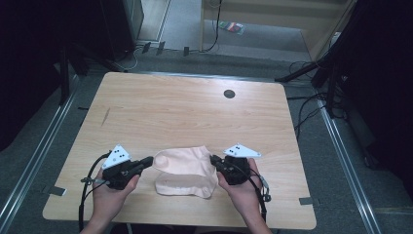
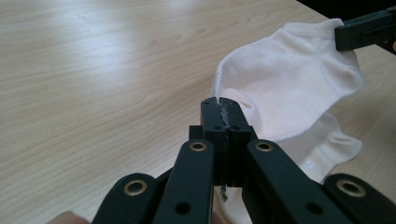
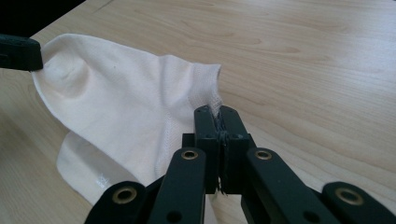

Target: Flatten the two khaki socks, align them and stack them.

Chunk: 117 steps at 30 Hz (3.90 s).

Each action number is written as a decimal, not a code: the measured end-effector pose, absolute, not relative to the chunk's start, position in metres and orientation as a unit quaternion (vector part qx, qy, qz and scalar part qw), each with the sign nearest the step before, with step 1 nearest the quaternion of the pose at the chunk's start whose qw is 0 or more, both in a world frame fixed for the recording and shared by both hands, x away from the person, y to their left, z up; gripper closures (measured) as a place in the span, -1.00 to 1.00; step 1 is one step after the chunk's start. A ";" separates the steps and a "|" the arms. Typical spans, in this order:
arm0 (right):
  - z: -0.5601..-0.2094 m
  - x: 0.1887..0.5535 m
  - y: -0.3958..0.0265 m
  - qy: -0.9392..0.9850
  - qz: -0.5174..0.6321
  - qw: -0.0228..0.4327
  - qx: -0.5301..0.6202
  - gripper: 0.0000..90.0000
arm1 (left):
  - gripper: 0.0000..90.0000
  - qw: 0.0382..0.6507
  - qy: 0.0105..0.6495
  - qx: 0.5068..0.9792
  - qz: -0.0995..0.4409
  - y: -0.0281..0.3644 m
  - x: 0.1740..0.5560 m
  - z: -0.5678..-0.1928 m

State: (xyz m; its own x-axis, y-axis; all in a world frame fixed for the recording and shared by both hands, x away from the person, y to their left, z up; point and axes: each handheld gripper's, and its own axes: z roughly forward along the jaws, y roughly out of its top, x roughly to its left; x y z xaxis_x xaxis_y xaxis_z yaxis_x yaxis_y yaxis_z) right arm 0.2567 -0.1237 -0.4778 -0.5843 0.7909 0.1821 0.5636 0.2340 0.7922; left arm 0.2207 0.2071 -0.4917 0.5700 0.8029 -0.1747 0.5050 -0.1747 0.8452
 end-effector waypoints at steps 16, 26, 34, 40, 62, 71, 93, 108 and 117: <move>-0.495 0.236 -0.124 0.786 0.427 0.109 0.433 0.98 | 1.00 0.459 0.439 0.759 0.140 0.206 0.199 -0.508; -0.508 0.228 -0.124 0.794 0.416 0.095 0.432 0.98 | 1.00 0.449 0.440 0.768 0.126 0.207 0.191 -0.517; -0.518 0.226 -0.123 0.800 0.408 0.088 0.432 0.97 | 1.00 0.437 0.442 0.775 0.111 0.207 0.191 -0.528; -0.528 0.226 -0.126 0.799 0.407 0.069 0.438 0.75 | 1.00 0.432 0.449 0.776 0.094 0.208 0.193 -0.536; -0.532 0.232 -0.134 0.766 0.437 0.034 0.471 0.95 | 1.00 0.450 0.445 0.771 0.069 0.207 0.201 -0.544; -0.530 0.231 -0.142 0.772 0.413 0.058 0.481 0.96 | 1.00 0.433 0.445 0.780 0.076 0.206 0.202 -0.545; -0.532 0.233 -0.138 0.774 0.408 0.077 0.478 0.97 | 1.00 0.439 0.463 0.761 0.119 0.209 0.209 -0.542; -0.529 0.225 -0.141 0.750 0.443 0.081 0.485 0.61 | 0.50 0.483 0.461 0.740 0.082 0.206 0.223 -0.538; -0.540 0.230 -0.139 0.755 0.418 0.054 0.502 0.97 | 1.00 0.458 0.466 0.754 0.062 0.198 0.238 -0.544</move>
State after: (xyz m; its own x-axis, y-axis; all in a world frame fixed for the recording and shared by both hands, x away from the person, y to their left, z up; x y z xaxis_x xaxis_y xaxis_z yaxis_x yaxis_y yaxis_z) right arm 0.2301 -0.1390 -0.5400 -0.4893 0.8035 0.3391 0.7138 0.1456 0.6850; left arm 0.2377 0.1982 -0.5437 0.5576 0.7604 -0.3331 0.6464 -0.1459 0.7489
